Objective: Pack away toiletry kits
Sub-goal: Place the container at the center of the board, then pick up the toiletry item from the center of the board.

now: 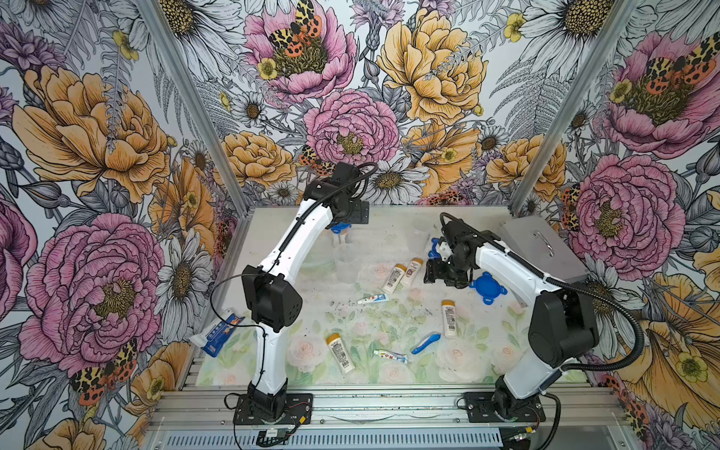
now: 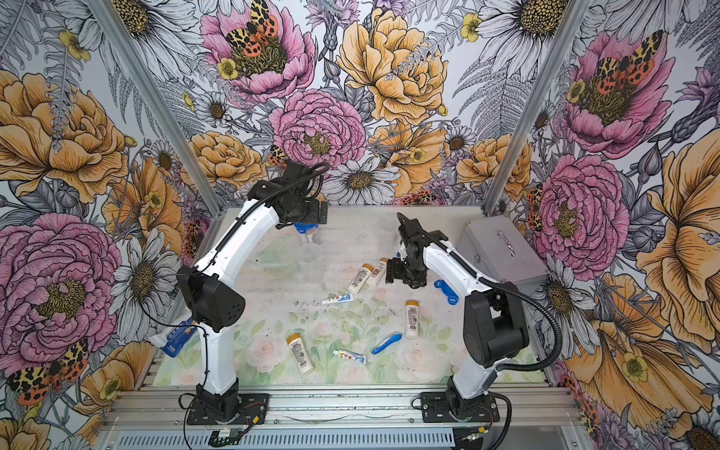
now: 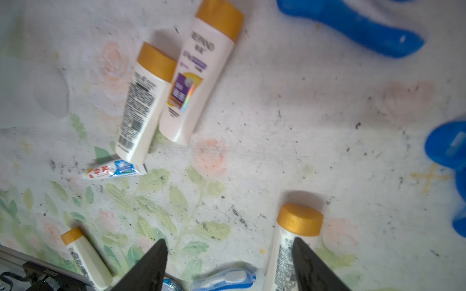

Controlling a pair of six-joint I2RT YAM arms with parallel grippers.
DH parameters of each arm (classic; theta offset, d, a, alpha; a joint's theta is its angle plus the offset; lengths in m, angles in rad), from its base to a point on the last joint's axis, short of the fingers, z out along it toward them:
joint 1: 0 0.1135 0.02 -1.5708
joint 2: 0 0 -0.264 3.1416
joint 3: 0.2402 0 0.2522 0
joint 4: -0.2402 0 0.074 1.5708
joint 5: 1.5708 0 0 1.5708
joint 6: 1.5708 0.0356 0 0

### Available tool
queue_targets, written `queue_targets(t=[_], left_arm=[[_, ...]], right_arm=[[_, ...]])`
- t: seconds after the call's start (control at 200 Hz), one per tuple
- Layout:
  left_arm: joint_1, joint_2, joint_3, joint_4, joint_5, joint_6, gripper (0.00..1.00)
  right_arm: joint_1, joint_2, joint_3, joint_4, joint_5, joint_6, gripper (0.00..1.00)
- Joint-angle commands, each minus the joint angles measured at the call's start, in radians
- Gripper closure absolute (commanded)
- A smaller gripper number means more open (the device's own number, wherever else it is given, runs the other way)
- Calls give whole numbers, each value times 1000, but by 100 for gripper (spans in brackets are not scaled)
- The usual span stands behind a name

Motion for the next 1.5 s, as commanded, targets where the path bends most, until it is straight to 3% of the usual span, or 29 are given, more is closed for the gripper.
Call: queue_targets(t=[0.0, 0.285, 0.6, 0.811, 0.961, 1.121, 1.496], left_arm=[[-51, -43, -19, 6, 93, -13, 2], [-94, -56, -61, 29, 224, -42, 1], [-75, -94, -151, 83, 354, -77, 1], [-84, -130, -236, 83, 411, -101, 1], [-86, -148, -281, 83, 418, -116, 1], [-85, -161, -297, 84, 439, -126, 1], [-60, -292, -502, 145, 556, -163, 1]], right_arm=[[24, -83, -84, -6, 51, 72, 22], [76, -133, -294, 39, 109, 149, 22], [94, -57, -362, 125, 122, 147, 27], [112, -16, -362, 158, 129, 141, 36], [115, -1, -350, 163, 123, 121, 52], [129, 19, -327, 175, 127, 87, 61], [206, -115, -301, 399, 121, -74, 76]])
